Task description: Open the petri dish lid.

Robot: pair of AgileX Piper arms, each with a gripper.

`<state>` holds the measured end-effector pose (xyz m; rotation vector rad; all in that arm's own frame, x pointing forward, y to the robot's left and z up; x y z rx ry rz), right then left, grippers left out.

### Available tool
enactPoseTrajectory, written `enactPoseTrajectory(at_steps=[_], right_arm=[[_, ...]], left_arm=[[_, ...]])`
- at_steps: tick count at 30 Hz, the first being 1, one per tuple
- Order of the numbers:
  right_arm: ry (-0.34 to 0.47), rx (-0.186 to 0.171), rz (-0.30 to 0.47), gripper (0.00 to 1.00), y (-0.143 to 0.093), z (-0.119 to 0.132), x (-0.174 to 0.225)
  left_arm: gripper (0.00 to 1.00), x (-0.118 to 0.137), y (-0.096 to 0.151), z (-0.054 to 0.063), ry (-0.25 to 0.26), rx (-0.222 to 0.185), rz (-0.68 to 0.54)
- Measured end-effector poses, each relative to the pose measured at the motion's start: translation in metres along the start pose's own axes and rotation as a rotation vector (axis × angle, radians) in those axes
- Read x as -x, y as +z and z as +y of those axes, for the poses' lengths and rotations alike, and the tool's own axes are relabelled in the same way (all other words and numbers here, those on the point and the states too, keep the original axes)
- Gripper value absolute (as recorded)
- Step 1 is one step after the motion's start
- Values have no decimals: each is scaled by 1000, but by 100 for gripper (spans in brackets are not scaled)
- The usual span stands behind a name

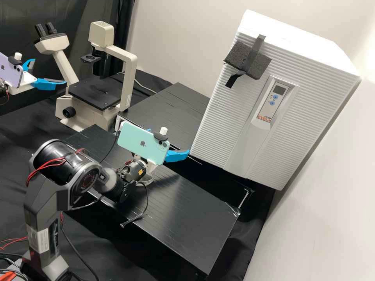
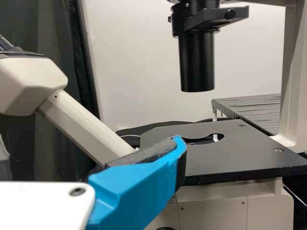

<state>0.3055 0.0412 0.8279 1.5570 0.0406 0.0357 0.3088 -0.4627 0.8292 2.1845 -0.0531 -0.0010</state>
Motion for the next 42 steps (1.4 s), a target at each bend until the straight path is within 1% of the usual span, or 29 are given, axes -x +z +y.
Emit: enactPoseTrajectory(at_steps=[8,11,14,16,17,18,19,23,28,30,32,35,38,42], right_arm=[[0,0,0,100,0,0,0],[1,3,1,100,3,-1,9],[26,-10,0,100,6,2,25],[47,-32,17,100,6,3,38],[68,-43,39,100,4,5,47],[71,-46,44,100,4,4,51],[84,-42,72,100,2,4,61],[88,-42,103,100,1,-2,82],[28,-38,73,100,9,-16,105],[4,-22,62,100,14,-19,115],[-5,-6,55,100,17,-19,123],[10,9,53,100,19,-14,130],[39,4,55,100,19,-9,133],[49,8,63,100,18,-7,134]], left_arm=[[100,0,0,0,0,0,0],[100,0,0,0,0,0,0],[100,0,0,0,0,0,0],[100,0,0,0,0,0,0],[100,0,0,0,0,0,0],[100,0,0,0,0,0,0],[100,0,0,0,0,0,0],[100,0,0,0,0,0,0],[100,0,0,0,0,0,0],[100,0,0,0,0,0,0],[100,0,0,0,0,0,0],[100,0,0,0,0,0,0],[100,0,0,0,0,0,0],[100,0,0,0,0,0,0]])
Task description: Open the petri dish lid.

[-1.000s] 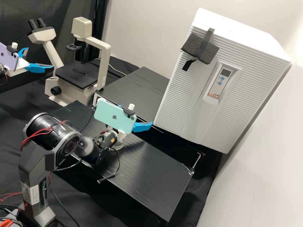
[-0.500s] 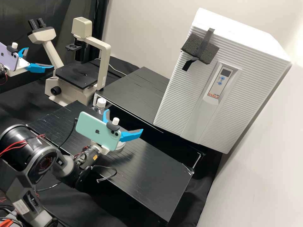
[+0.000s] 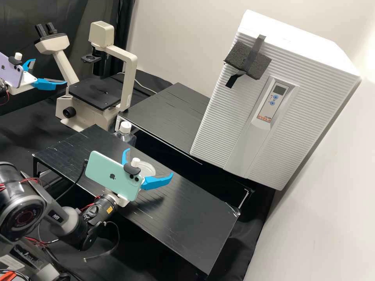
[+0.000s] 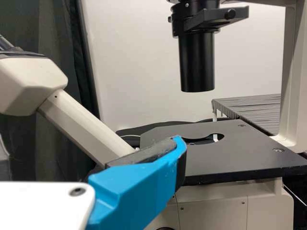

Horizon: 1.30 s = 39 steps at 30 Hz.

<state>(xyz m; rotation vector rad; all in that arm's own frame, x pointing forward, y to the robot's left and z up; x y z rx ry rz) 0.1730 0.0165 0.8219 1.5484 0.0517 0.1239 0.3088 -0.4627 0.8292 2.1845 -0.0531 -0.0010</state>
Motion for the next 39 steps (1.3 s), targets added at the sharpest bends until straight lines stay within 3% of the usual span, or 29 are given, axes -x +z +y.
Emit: enactPoseTrajectory(at_steps=[14,34,39], right_arm=[[-66,-12,-20,100,5,-10,-3],[-87,-6,-20,100,7,-12,-3],[-92,-24,-13,100,7,-11,-3]], left_arm=[[100,0,0,0,0,0,0],[100,0,0,0,0,0,0],[100,0,0,0,0,0,0]])
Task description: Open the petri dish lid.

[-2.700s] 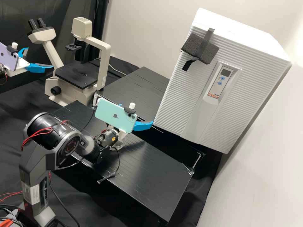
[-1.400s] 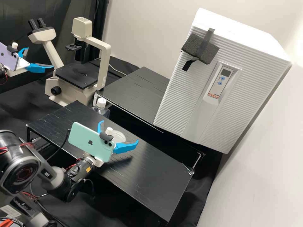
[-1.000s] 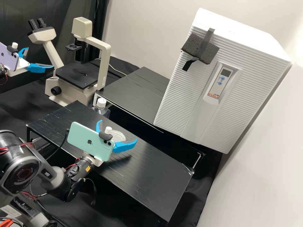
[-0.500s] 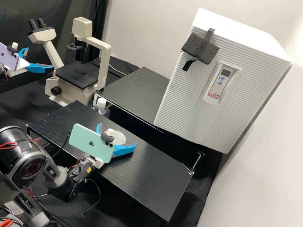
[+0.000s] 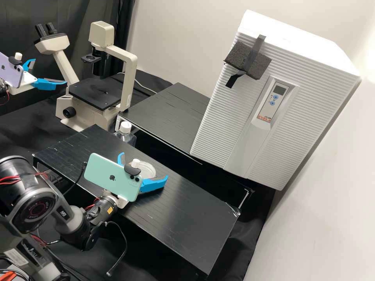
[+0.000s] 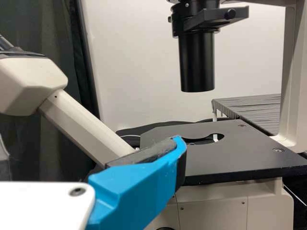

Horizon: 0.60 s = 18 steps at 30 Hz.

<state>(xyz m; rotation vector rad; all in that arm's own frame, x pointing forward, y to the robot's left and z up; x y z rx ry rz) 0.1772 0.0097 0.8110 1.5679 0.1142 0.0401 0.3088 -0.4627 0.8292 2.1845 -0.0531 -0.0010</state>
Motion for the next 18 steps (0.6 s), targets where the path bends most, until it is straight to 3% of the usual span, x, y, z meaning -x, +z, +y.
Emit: enactPoseTrajectory(at_steps=[18], right_arm=[[-23,2,3,100,0,-3,-1]], left_arm=[[100,0,0,0,0,0,0]])
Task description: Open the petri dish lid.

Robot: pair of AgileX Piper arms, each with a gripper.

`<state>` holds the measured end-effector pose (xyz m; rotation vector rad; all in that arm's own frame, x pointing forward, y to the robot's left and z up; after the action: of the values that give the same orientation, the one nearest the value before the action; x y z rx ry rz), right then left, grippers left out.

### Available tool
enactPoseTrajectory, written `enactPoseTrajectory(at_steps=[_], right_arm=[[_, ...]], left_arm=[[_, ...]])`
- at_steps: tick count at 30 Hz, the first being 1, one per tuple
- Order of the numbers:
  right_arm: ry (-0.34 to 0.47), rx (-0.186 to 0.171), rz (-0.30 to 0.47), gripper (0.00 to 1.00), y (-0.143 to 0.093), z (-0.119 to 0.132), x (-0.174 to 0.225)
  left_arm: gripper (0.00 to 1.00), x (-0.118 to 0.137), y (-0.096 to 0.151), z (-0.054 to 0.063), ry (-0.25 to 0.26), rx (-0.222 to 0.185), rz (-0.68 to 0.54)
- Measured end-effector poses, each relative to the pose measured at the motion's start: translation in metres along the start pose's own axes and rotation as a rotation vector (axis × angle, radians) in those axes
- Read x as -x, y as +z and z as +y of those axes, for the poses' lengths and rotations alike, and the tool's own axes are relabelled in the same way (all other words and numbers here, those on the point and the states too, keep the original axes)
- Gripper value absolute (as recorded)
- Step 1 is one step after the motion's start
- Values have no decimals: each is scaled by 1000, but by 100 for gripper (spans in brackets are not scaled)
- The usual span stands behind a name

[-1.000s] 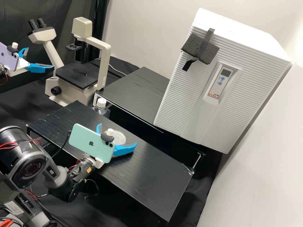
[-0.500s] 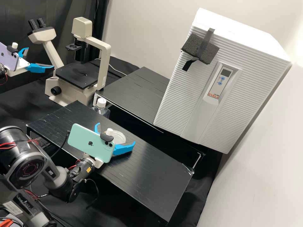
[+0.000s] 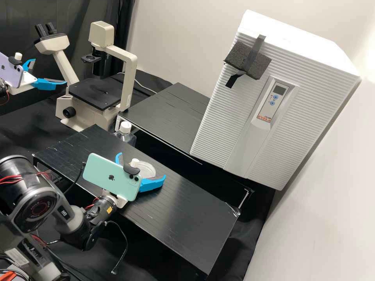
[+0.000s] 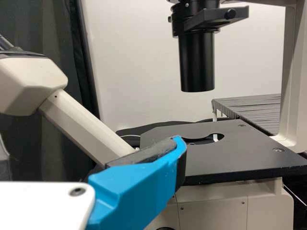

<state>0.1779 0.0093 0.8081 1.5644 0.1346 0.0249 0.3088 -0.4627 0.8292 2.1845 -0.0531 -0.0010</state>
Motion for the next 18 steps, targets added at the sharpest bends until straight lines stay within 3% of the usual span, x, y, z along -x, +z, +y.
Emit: enactPoseTrajectory(at_steps=[8,9,18], right_arm=[[-2,-2,-3,100,0,0,0],[-2,-2,-3,0,0,0,0],[-2,-17,-3,0,0,0,0]], left_arm=[[100,0,0,0,0,0,0],[100,0,0,0,0,0,0],[100,0,0,0,0,0,0]])
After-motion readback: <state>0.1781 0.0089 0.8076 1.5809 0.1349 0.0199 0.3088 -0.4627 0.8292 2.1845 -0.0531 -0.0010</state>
